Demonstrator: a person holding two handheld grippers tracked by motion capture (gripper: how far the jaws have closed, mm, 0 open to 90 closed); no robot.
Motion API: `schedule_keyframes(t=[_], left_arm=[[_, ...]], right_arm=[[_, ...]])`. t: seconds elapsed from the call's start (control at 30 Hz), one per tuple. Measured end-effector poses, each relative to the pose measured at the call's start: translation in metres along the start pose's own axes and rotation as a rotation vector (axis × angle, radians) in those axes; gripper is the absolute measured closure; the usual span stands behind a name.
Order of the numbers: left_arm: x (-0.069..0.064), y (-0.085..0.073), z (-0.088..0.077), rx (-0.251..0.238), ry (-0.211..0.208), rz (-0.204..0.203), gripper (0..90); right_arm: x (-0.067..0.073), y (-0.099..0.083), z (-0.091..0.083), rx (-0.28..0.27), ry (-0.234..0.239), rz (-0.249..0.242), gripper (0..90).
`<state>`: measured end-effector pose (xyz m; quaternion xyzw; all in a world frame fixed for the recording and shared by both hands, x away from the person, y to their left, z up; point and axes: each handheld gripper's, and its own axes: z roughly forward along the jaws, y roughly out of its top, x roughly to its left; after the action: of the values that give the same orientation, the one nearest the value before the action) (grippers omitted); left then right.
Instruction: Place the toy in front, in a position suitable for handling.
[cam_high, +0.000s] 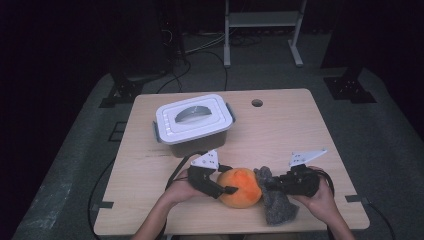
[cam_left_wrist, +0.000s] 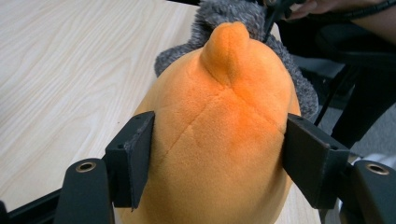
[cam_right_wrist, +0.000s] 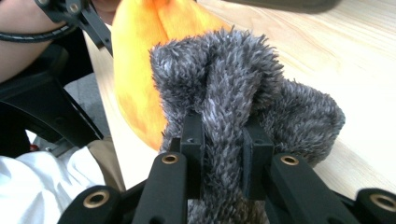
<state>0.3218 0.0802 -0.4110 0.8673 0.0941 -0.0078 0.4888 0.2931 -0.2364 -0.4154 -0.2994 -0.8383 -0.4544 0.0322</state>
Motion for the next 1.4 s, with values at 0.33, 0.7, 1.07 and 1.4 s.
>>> schedule_keyframes(t=[0.33,0.7,1.07,1.4], left_arm=[[0.01,-0.004,-0.005,-0.03,0.021,-0.105,29.7],[0.008,-0.001,-0.007,-0.054,0.012,-0.106,33.0],[0.002,0.005,-0.01,-0.054,0.056,-0.071,38.9],[-0.005,0.007,-0.001,-0.043,0.02,-0.022,30.3]], right_arm=[[0.01,0.006,0.001,-0.018,-0.026,-0.036,74.0],[0.011,0.008,-0.006,-0.048,-0.029,-0.036,74.0],[0.013,0.007,0.012,0.023,-0.063,-0.062,73.9],[0.026,0.019,0.01,-0.054,-0.044,-0.096,73.7]])
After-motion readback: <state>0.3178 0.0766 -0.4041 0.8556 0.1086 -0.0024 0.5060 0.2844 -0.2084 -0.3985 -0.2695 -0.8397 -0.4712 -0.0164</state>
